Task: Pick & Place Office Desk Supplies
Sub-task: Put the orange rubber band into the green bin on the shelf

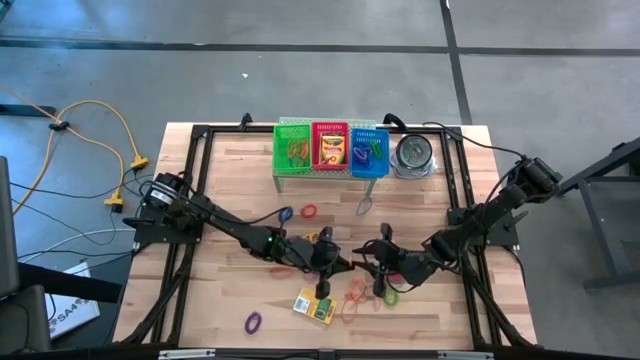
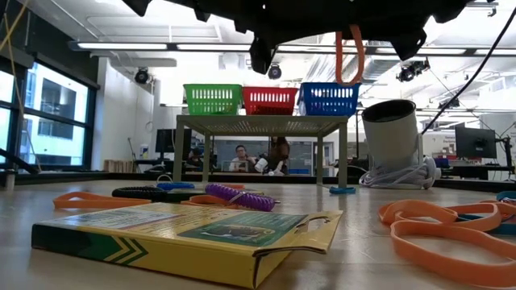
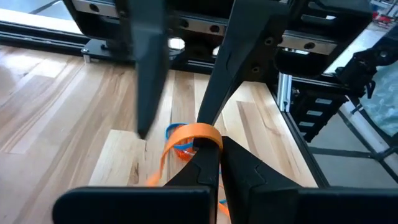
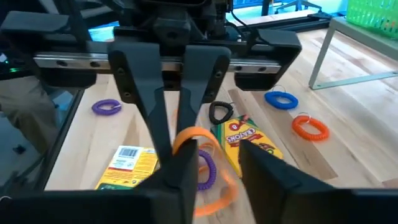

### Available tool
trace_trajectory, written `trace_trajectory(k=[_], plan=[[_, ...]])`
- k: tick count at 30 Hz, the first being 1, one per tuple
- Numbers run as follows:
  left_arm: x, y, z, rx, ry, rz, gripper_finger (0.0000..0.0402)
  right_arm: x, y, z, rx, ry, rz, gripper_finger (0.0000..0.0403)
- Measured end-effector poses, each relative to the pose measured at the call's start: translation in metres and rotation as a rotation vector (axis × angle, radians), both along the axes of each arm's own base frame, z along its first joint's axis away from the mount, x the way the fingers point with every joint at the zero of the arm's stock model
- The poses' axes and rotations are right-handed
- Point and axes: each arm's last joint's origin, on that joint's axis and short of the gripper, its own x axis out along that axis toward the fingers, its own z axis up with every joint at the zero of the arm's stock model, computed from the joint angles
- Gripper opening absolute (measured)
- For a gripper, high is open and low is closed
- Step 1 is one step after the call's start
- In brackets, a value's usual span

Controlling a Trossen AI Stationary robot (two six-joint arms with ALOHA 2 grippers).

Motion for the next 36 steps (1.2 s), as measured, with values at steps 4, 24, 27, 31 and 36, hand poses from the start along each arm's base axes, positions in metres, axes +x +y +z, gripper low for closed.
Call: trace_trajectory(k=[4, 24, 27, 31, 36], plan=[[-0.001, -0.002, -0.002, 0.01, 0.025, -0.002, 0.0001, -0.001, 0.0, 0.0, -0.048, 0.002, -0.013, 0.017], [-0.065, 0.025, 0.07, -0.005, 0.184, 0.139, 0.0001, -0.034, 0.031, -0.003, -0.132, -0.001, -0.028, 0.0166], [-0.087, 0.035, 0.093, 0.017, 0.147, 0.227, 0.0001, -0.033, 0.028, -0.005, -0.124, 0.016, -0.047, 0.0165], [-0.109, 0.06, 0.11, 0.021, 0.153, 0.39, 0.0001, -0.03, 0.025, -0.008, -0.107, 0.025, -0.069, 0.0165], [-0.123, 0.1, 0.128, -0.007, 0.19, 0.556, 0.0001, -0.026, 0.021, -0.009, -0.094, 0.041, -0.069, 0.0165]])
